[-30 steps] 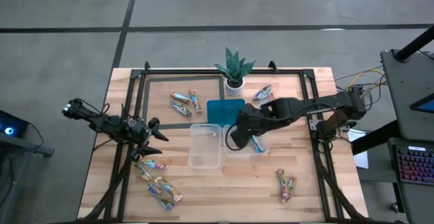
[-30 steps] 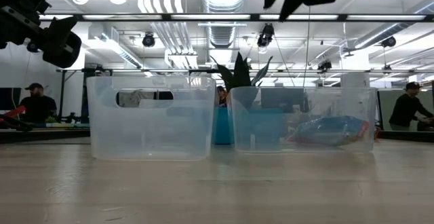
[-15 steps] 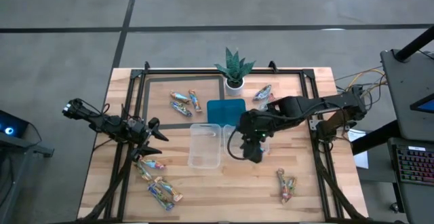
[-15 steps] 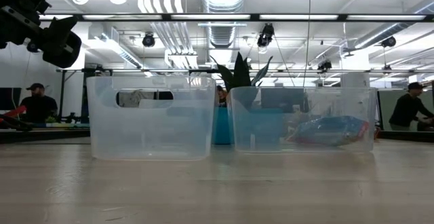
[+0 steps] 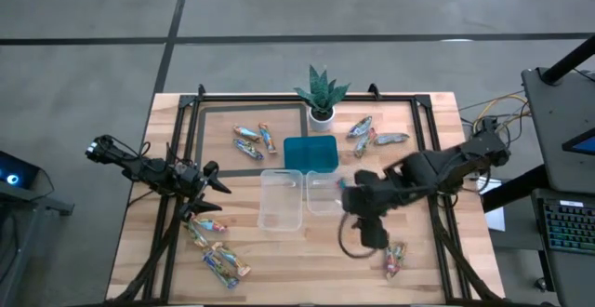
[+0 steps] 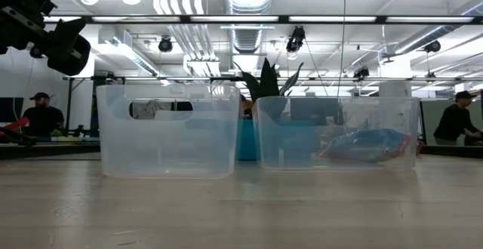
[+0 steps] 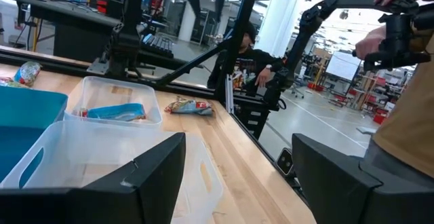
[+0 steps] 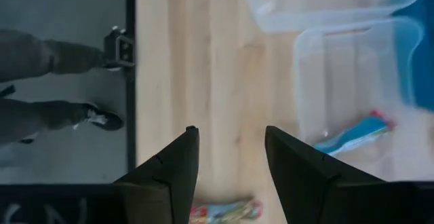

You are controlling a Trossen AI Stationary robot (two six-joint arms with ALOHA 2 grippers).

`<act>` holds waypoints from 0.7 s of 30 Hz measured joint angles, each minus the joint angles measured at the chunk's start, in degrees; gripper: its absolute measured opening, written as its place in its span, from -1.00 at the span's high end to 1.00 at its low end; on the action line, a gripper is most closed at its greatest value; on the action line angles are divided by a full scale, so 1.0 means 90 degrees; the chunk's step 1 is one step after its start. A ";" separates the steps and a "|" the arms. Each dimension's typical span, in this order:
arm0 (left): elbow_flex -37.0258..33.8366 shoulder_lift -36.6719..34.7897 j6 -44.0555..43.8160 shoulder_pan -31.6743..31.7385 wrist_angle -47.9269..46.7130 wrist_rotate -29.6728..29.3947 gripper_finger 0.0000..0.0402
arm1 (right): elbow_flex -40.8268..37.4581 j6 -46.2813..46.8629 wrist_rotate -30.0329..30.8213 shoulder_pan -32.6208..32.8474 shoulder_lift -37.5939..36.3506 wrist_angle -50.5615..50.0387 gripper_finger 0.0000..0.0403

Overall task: Pick and place Granola Bars by type
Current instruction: Put the red granola bar into the right transparent bin

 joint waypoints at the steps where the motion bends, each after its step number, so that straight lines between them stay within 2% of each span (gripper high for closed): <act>1: 0.0001 0.0000 -0.0001 0.0000 0.0000 -0.0002 -0.25 | -0.0015 0.0173 0.0052 0.0146 -0.0033 -0.0008 0.21; 12: -0.0001 0.0000 0.0000 0.0000 0.0000 -0.0002 -0.25 | -0.0092 0.2467 0.1035 0.1534 -0.0090 -0.0728 0.21; 21: 0.0001 0.0000 0.0001 0.0001 0.0000 -0.0001 -0.25 | -0.0634 0.4746 0.1296 0.2011 -0.0079 -0.0838 0.21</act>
